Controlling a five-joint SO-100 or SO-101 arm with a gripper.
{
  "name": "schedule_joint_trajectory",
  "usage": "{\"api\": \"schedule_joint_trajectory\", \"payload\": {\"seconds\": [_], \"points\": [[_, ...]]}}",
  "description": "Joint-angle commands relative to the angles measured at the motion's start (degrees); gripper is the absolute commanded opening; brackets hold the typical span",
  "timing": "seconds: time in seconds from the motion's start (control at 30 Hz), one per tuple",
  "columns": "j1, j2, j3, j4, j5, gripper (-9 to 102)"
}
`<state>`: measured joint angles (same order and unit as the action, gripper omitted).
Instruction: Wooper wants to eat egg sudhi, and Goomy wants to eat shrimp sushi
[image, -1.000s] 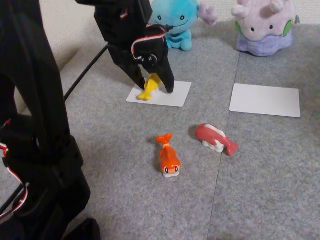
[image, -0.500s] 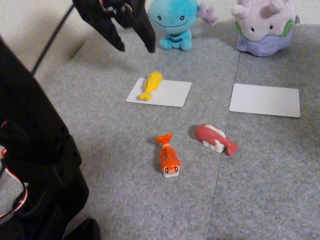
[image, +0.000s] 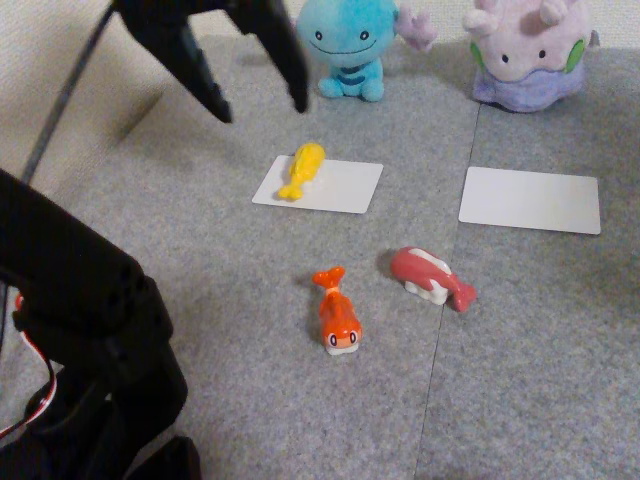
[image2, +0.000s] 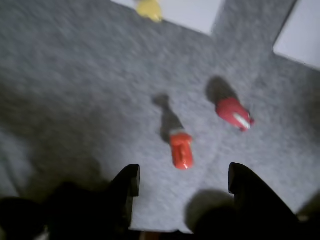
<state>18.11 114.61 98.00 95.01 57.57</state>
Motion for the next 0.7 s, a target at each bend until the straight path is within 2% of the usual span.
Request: {"api": "schedule_joint_trajectory", "payload": {"seconds": [0.0,0.17,0.33,0.67], "points": [[5.6,1.6,-1.1,2.1,-7.1,21],[12.0,1.5,3.3,2.3,-14.9,21],[12.6,2.2,12.4,1.0,-18.3,21],[12.9,2.2,27.9,-12.6,-22.1,21]]}}
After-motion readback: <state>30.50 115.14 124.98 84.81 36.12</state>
